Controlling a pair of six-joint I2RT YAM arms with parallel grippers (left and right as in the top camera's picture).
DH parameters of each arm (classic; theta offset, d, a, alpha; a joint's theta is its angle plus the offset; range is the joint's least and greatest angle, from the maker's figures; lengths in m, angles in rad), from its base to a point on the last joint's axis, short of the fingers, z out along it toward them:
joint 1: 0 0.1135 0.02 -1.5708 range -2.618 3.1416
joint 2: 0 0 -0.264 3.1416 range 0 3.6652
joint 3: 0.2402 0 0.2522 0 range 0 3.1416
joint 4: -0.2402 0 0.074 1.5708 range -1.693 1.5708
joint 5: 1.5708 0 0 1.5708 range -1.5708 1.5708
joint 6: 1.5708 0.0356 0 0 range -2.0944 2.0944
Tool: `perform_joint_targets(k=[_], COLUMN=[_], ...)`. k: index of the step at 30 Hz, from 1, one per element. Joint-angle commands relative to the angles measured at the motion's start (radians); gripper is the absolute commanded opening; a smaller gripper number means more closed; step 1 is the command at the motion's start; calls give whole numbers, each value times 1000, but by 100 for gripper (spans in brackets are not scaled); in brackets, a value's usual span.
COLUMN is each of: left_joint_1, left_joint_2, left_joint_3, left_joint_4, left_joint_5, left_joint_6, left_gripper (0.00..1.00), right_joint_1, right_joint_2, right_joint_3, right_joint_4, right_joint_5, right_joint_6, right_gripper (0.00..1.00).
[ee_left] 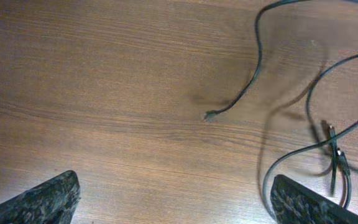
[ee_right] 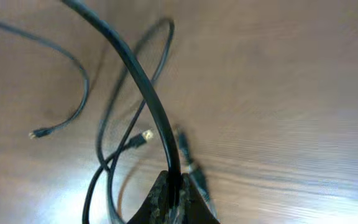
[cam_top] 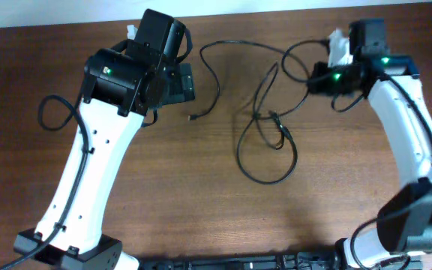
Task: Untangle cables
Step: 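Drag the grasped cable rightward with the right gripper and set it down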
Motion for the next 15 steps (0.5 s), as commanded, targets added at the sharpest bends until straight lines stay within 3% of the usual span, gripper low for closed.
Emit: perform_joint_targets(k=[1, 15], left_joint_1=[3, 3], left_joint_2=[-17, -17], left_joint_3=[16, 16], left_joint_4=[2, 2], left_joint_5=[-7, -7], left_joint_6=[-9, -9], left_gripper=[99, 99], right_joint_1=[4, 4], right_joint_2=[-75, -112], right_joint_3=[147, 695], right_joint_4=[-1, -15], right_joint_5=[176, 181], right_joint_6=[-18, 23], right_gripper=[4, 4])
